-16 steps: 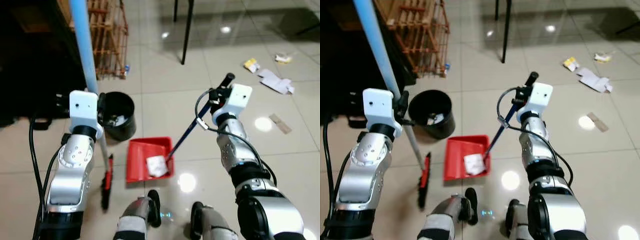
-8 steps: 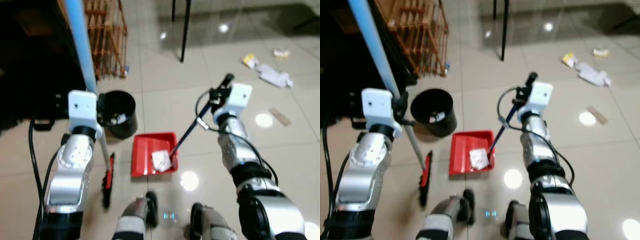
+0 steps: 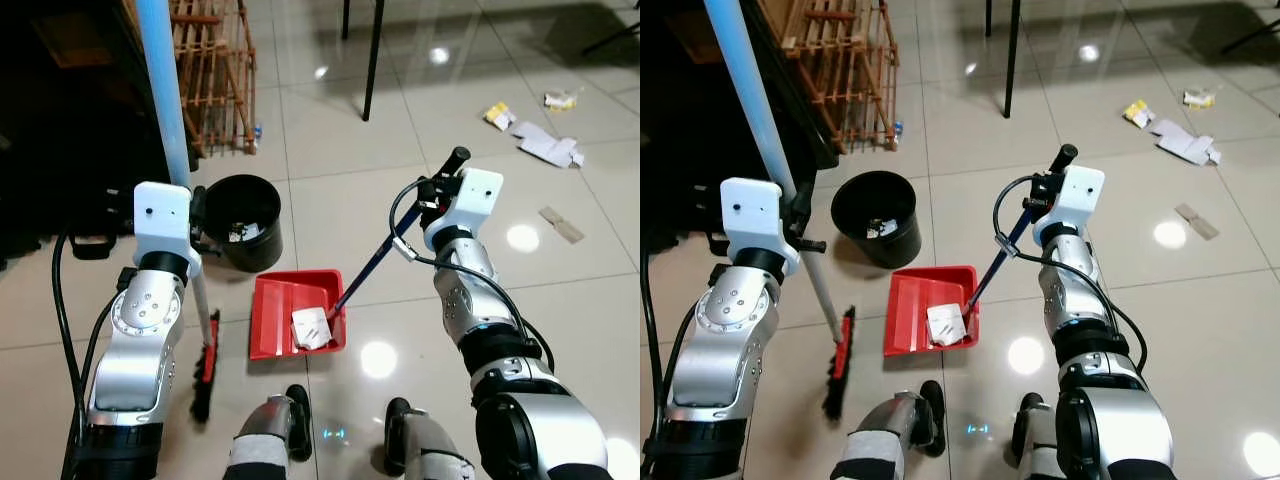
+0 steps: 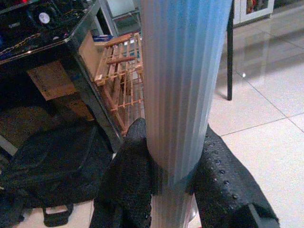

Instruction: Sweep floor

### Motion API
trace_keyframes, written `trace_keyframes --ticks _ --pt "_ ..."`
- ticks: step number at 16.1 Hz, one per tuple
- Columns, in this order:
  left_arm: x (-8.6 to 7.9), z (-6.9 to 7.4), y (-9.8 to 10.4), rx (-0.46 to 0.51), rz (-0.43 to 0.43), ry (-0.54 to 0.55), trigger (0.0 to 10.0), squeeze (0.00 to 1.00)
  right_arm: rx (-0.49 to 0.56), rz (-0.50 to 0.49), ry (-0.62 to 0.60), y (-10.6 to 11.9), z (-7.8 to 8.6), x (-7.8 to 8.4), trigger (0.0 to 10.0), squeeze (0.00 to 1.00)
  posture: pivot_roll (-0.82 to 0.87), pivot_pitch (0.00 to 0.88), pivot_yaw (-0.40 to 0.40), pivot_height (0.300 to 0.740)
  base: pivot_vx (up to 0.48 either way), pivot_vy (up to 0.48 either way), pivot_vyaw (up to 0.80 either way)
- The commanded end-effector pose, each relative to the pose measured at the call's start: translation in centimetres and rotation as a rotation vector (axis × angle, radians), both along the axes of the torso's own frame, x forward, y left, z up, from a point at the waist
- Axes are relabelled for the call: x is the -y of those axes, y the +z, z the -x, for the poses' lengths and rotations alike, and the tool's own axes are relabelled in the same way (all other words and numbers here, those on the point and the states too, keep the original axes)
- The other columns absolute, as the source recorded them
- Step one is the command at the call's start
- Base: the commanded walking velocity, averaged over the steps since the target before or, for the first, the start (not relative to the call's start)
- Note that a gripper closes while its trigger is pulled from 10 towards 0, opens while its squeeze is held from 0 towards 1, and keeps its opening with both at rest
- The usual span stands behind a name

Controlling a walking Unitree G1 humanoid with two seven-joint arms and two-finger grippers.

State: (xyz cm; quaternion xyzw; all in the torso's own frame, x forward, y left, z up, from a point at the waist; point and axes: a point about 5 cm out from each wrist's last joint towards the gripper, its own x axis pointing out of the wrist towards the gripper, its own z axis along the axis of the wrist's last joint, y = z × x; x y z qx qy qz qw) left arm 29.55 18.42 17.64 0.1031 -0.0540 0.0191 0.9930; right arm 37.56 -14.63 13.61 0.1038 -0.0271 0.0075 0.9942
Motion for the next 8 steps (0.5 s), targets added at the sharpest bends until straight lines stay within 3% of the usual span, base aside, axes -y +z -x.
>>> trace_keyframes --ticks 1,8 --pt "-0.29 0.27 0.80 0.036 -0.011 0.008 10.0 0.00 0.027 -0.007 -0.005 0.48 -0.04 0.12 10.0 0.00 0.09 0.250 0.068 0.740 0.000 0.458 0.00" --pt "-0.41 0.28 0.88 0.040 -0.011 0.016 10.0 0.00 0.025 -0.006 -0.003 0.48 -0.05 0.04 10.0 0.00 0.09 0.252 0.068 0.740 0.000 0.465 0.00"
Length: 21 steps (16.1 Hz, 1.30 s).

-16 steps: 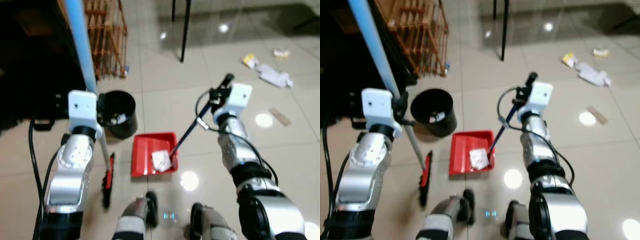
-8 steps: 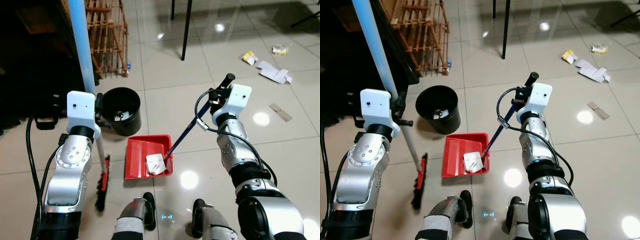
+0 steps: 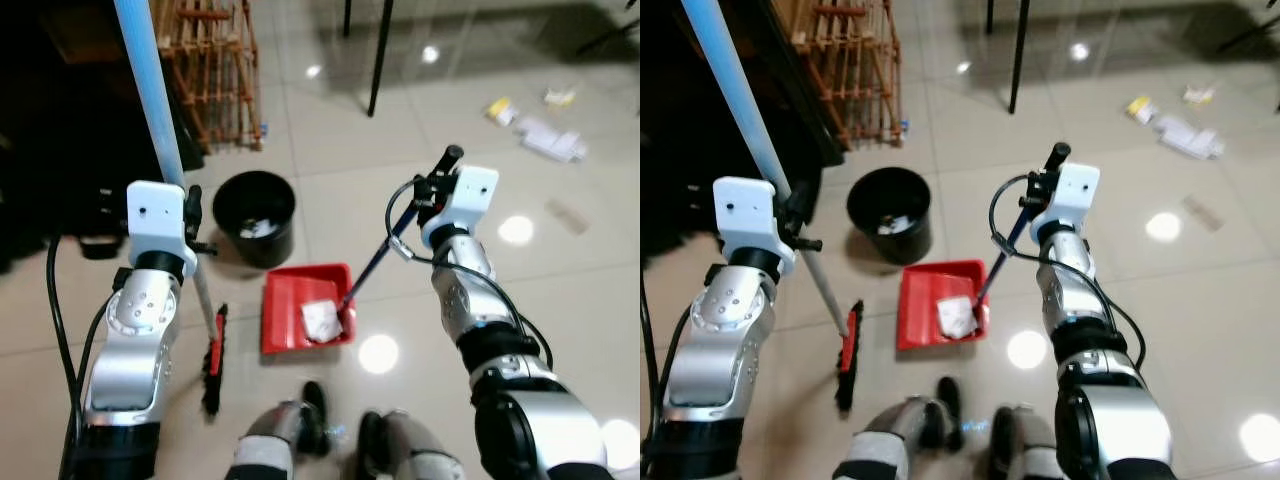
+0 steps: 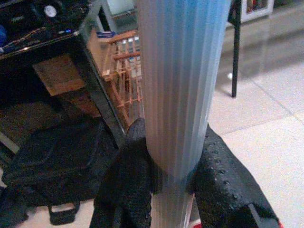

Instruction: Sweep floor

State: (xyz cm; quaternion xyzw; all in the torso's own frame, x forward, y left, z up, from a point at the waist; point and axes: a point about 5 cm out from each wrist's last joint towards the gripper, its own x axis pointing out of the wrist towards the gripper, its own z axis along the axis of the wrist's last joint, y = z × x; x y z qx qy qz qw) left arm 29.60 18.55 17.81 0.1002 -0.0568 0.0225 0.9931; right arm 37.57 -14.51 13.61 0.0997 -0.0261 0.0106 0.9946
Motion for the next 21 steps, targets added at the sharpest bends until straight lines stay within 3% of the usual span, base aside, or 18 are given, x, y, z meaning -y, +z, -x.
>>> trace_keyframes --ticks 1,17,21 --pt "-0.29 0.34 0.73 0.035 -0.019 0.011 10.0 0.00 0.025 -0.014 -0.009 0.48 -0.04 0.15 10.0 0.00 0.09 0.251 0.067 0.740 0.000 0.000 0.00" --pt "-0.33 0.29 0.88 0.047 -0.019 0.021 10.0 0.00 0.036 0.002 0.014 0.70 -0.15 -0.17 10.0 0.00 0.09 0.243 0.063 0.740 0.000 0.000 0.00" --pt "-0.36 0.19 0.77 0.042 -0.022 0.021 10.0 0.00 0.038 0.008 0.026 0.70 -0.11 -0.42 10.0 0.00 0.09 0.237 0.066 0.740 0.000 0.000 0.79"
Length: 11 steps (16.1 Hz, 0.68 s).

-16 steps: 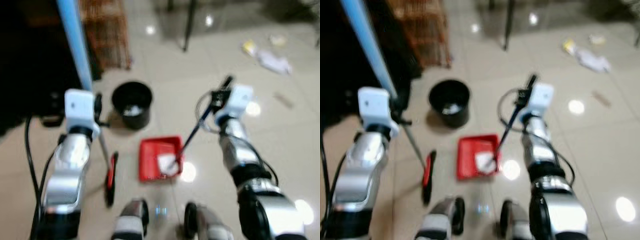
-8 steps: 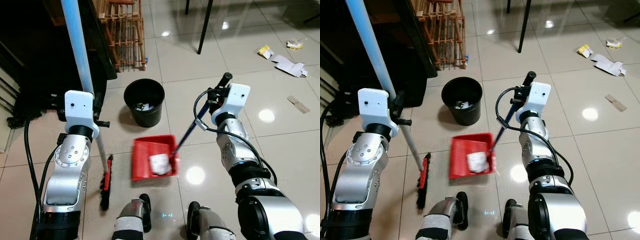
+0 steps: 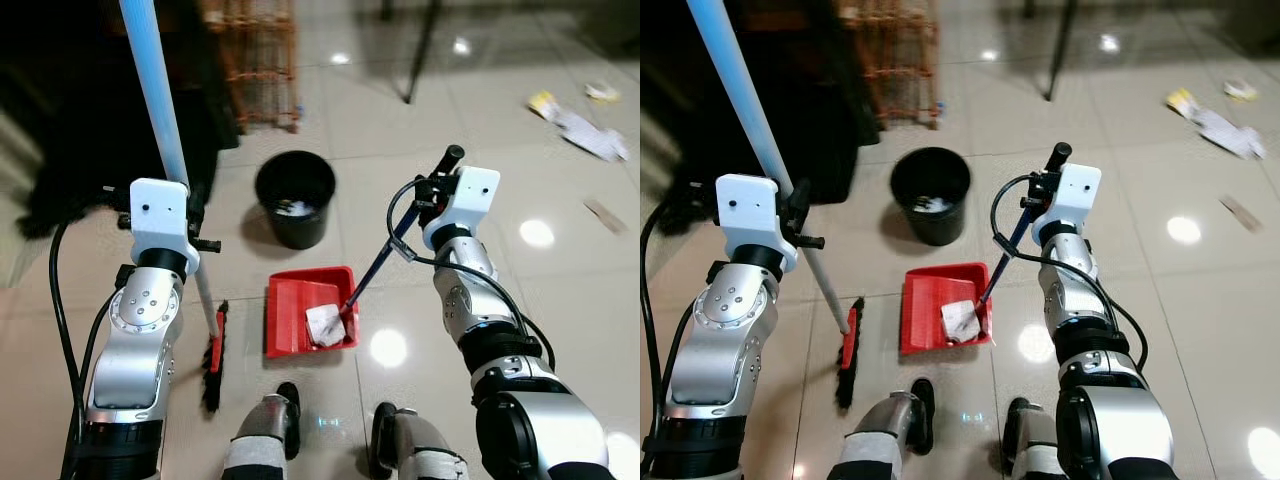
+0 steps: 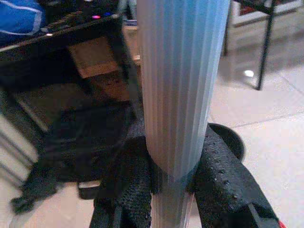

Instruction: Sweep floor

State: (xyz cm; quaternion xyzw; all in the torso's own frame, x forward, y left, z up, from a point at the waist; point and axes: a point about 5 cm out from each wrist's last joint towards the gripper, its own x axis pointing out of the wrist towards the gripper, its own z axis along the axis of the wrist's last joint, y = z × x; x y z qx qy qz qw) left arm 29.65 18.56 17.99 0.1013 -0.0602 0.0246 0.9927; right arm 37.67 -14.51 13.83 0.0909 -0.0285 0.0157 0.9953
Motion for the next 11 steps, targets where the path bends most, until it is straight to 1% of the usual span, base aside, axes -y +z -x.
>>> trace_keyframes --ticks 1,4,6,9,11 --pt "-0.4 0.2 0.6 0.034 -0.021 0.018 10.0 0.00 0.027 -0.010 0.019 0.4 0.0 -0.5 10.0 0.00 0.09 0.235 0.066 0.740 0.000 0.000 0.00" --pt "-0.3 0.1 0.5 0.032 -0.022 0.014 10.0 0.00 0.022 -0.013 0.024 0.4 -0.1 -0.5 10.0 0.00 0.08 0.228 0.066 0.740 0.000 0.000 0.00" --pt "-0.3 0.0 0.4 0.033 -0.023 0.013 10.0 0.00 0.021 -0.002 0.017 0.5 -0.2 -0.2 10.0 0.00 0.08 0.214 0.063 0.740 0.000 0.000 0.00" --pt "-0.5 0.0 0.4 0.035 -0.026 0.021 10.0 0.00 0.027 0.038 -0.017 1.0 -0.4 1.5 10.0 0.00 0.07 0.202 0.054 0.740 0.000 0.000 0.00" --pt "-0.6 0.0 0.4 0.035 -0.027 0.029 10.0 0.00 0.016 0.067 -0.069 1.0 -0.4 3.3 10.0 0.00 0.07 0.198 0.050 0.740 0.000 0.000 0.00"
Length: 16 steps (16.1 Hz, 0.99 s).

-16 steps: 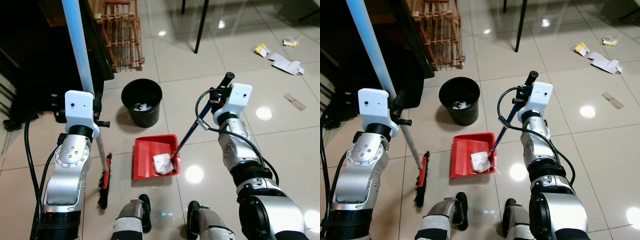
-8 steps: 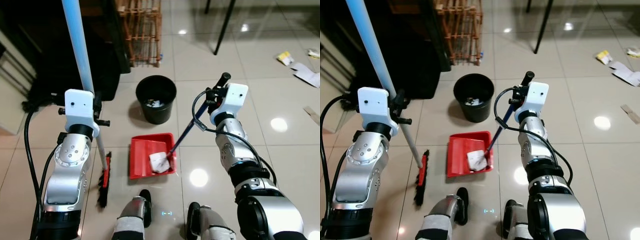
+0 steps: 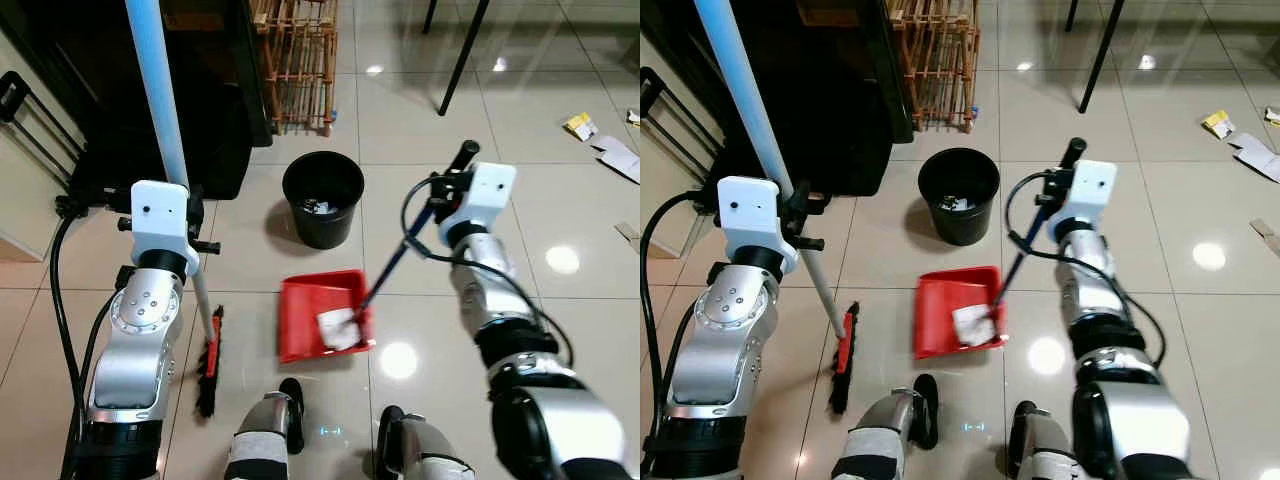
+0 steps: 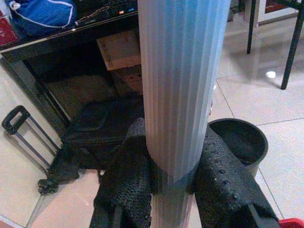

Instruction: Sweep floor

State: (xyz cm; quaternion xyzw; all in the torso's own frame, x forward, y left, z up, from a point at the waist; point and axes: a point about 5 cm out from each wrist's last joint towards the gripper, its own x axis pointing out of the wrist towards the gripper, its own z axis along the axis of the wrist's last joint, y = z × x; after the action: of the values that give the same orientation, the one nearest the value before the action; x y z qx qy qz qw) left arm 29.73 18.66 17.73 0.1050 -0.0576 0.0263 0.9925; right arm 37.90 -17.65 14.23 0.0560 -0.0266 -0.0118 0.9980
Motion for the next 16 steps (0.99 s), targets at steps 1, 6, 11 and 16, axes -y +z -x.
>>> trace_keyframes --ticks 1,6,11,16 --pt "-0.5 0.1 0.6 0.041 -0.020 0.027 10.0 0.00 0.018 0.013 -0.033 0.6 -0.2 1.0 10.0 0.00 0.07 0.195 0.047 0.740 0.000 0.000 0.00" --pt "-0.6 0.2 0.6 0.044 -0.021 0.030 10.0 0.00 0.018 0.071 -0.125 1.7 -0.3 4.3 10.0 0.00 0.07 0.191 0.049 0.740 0.000 0.000 0.00" --pt "-0.4 0.0 0.7 0.049 -0.016 0.025 10.0 0.00 0.020 0.060 -0.226 3.8 -0.8 7.2 10.0 0.00 0.07 0.185 0.048 0.740 0.000 0.000 0.00" --pt "-0.6 0.0 0.7 0.049 -0.014 0.032 10.0 0.00 0.046 0.083 -0.386 6.7 -0.8 10.5 10.0 0.00 0.07 0.197 0.047 0.740 0.000 0.000 0.00"
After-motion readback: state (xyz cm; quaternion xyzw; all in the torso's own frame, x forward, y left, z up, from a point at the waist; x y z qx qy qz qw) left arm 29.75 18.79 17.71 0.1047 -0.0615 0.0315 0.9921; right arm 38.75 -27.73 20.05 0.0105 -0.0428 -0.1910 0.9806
